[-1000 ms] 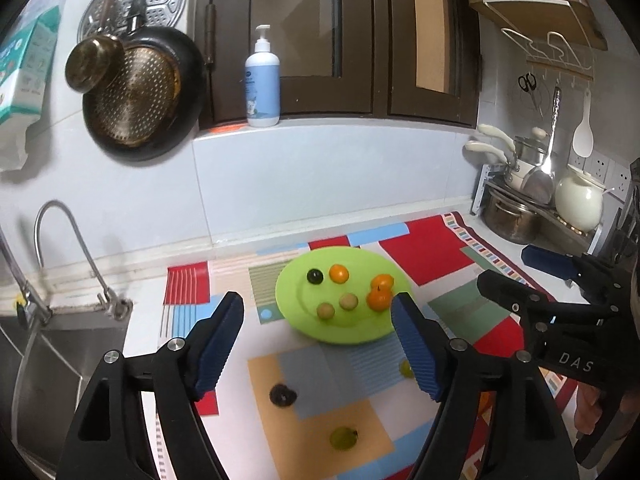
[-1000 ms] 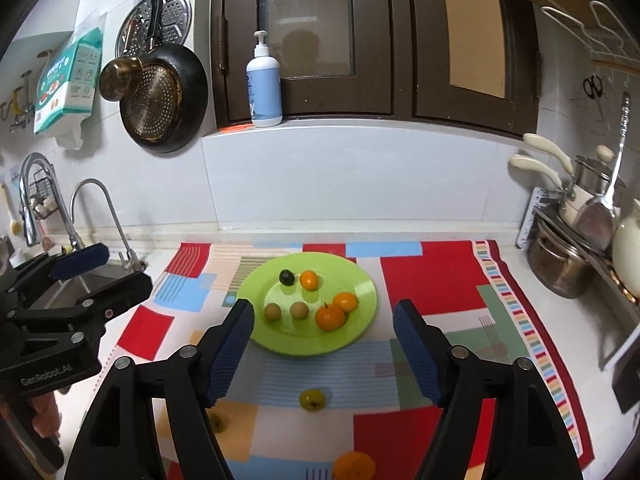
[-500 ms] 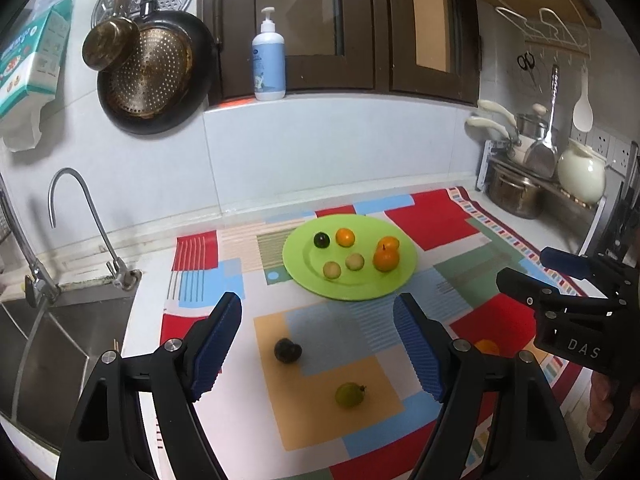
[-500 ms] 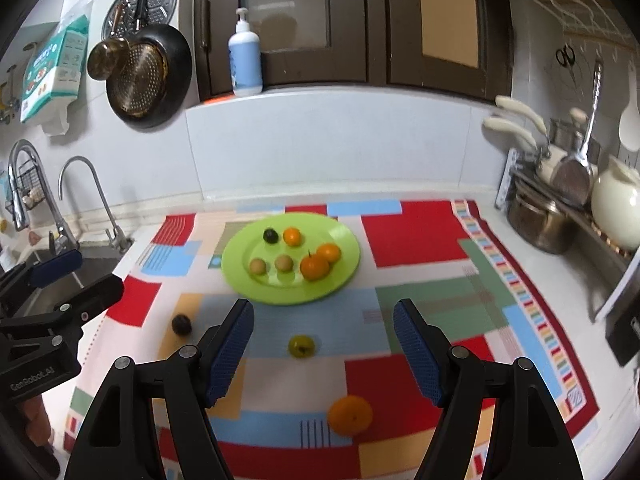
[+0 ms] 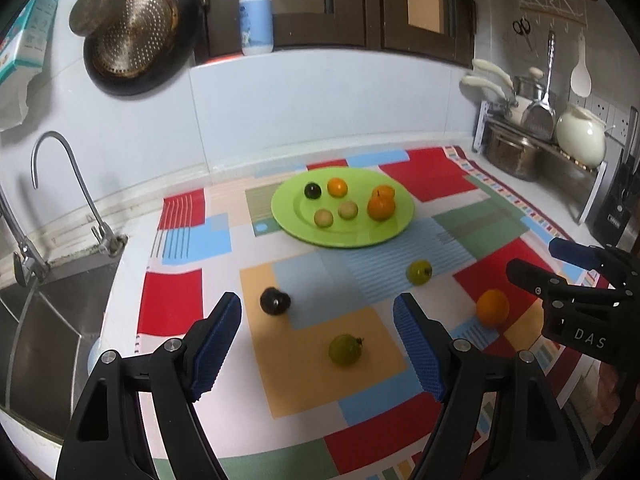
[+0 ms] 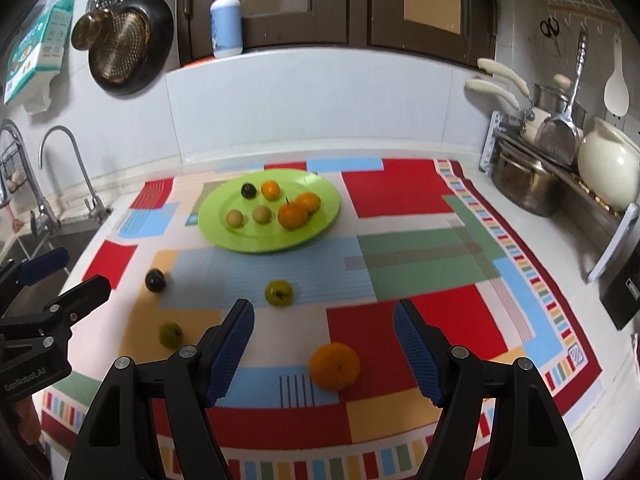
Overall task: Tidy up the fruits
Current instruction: 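Grasp the green-yellow round fruit with the left tool while the right tool grasps an orange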
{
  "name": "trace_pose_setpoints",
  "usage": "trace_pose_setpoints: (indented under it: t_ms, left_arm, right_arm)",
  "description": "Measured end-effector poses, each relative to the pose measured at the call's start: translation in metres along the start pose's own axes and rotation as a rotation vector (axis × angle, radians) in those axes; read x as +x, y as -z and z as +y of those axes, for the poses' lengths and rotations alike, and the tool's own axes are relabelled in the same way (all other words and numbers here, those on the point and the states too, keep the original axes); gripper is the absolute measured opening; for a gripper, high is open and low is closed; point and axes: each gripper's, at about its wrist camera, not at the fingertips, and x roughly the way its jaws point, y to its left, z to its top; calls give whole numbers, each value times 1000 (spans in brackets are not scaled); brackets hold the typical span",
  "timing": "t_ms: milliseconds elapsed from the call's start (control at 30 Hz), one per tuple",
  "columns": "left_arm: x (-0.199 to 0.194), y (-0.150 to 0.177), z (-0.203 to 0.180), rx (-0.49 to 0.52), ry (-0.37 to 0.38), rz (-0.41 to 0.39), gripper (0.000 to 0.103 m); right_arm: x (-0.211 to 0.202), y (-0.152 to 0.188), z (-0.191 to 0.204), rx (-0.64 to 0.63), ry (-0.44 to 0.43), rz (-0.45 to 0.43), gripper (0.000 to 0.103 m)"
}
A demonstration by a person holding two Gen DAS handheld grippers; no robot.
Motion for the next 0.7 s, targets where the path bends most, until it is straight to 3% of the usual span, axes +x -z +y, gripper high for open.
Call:
trace_pose_setpoints:
  t_ms: [700]
  left_arm:
    - [48, 38, -16, 25, 32, 133, 77]
  right_arm:
    - [40, 40, -11, 13, -7, 140, 73]
